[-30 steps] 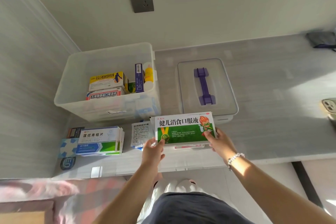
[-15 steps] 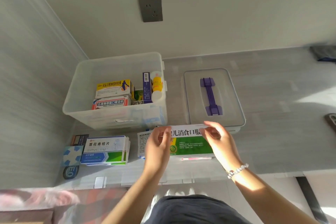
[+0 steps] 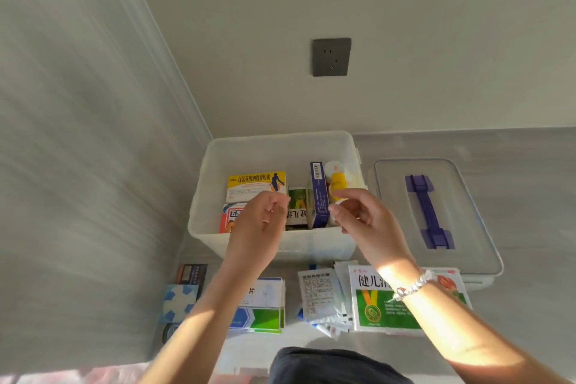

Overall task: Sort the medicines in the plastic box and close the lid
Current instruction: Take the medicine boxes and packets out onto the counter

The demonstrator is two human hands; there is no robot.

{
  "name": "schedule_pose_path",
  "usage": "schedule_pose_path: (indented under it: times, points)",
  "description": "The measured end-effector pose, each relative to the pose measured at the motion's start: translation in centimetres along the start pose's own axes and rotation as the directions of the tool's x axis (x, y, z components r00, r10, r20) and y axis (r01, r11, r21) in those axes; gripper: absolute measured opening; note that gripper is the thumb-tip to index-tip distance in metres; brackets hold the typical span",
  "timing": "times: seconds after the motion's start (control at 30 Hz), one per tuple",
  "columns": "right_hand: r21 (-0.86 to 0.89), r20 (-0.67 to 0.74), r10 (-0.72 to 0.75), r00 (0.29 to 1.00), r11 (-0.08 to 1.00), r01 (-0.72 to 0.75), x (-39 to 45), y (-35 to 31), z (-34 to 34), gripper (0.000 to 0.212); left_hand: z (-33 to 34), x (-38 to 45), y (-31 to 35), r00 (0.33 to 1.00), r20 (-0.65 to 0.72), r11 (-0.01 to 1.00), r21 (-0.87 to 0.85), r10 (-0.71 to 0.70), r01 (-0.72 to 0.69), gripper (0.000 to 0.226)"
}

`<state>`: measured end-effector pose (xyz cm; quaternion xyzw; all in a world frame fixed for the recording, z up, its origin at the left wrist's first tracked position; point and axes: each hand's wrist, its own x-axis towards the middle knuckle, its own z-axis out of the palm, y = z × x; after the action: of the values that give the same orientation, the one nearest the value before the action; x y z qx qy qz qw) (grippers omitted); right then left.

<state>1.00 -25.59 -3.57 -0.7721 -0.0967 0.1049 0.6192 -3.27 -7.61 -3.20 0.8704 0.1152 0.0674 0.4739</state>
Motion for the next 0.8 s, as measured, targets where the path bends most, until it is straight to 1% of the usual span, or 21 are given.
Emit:
schedule_pose_path:
  times: [0.13, 0.2, 0.27, 0.37, 0.43, 0.47, 0.53, 0.6, 0.63, 0.73, 0.77, 0.8]
  points:
    - [-0.104, 0.034, 0.02, 0.999, 0.994, -0.017, 3.0, -0.4, 3.2, 0.027, -2.2, 2.6, -3.3, 0.999, 0.047, 0.992, 0.129, 0.007, -0.013, 0.012]
    - [-0.221, 0.072, 0.076, 0.995, 0.973, -0.058, 4.7, -0.2, 4.7, 0.029, -2.8, 3.8, -4.9, 0.995, 0.094, 0.984, 0.176, -0.036, 0.019, 0.01]
    - [-0.338, 0.132, 0.162, 0.978, 0.935, -0.109, 6.3, 0.2, 6.1, 0.03, -3.3, 5.1, -6.0, 0.981, 0.163, 0.976, 0.206, -0.105, 0.07, 0.012]
    - [-0.451, 0.235, 0.298, 0.925, 0.877, -0.168, 8.6, 0.7, 8.1, 0.036, -3.8, 7.6, -7.0, 0.941, 0.283, 0.948, 0.304, -0.186, 0.096, 0.029]
    - [-0.535, 0.269, 0.393, 0.879, 0.82, -0.203, 10.2, 1.5, 9.3, 0.041, -3.9, 9.3, -7.6, 0.913, 0.317, 0.92, 0.37, -0.256, 0.129, 0.035]
    - [-0.581, 0.283, 0.451, 0.846, 0.783, -0.223, 11.0, 1.9, 9.9, 0.043, -3.8, 9.9, -7.9, 0.896, 0.328, 0.903, 0.402, -0.299, 0.154, 0.038]
    - [-0.647, 0.309, 0.569, 0.762, 0.713, -0.27, 12.3, 2.7, 10.8, 0.039, -3.5, 10.8, -8.6, 0.85, 0.371, 0.861, 0.481, -0.373, 0.168, 0.047]
    - [-0.641, 0.281, 0.668, 0.689, 0.665, -0.383, 13.4, 3.8, 11.3, 0.034, -3.0, 11.2, -9.2, 0.798, 0.432, 0.828, 0.543, -0.42, 0.141, 0.054]
    - [-0.616, 0.264, 0.709, 0.654, 0.646, -0.451, 13.8, 4.4, 11.6, 0.033, -2.9, 11.3, -9.3, 0.784, 0.447, 0.82, 0.555, -0.432, 0.136, 0.056]
    - [-0.435, 0.289, 0.812, 0.507, 0.583, -0.687, 14.4, 5.9, 12.2, 0.031, -2.8, 11.5, -9.6, 0.778, 0.442, 0.824, 0.541, -0.446, 0.165, 0.054]
    - [-0.383, 0.304, 0.824, 0.479, 0.566, -0.73, 14.5, 6.2, 12.4, 0.029, -2.8, 11.5, -9.7, 0.778, 0.441, 0.83, 0.528, -0.449, 0.18, 0.054]
    - [-0.338, 0.305, 0.829, 0.469, 0.554, -0.76, 14.5, 6.4, 12.4, 0.027, -2.8, 11.4, -9.8, 0.777, 0.443, 0.836, 0.515, -0.447, 0.187, 0.053]
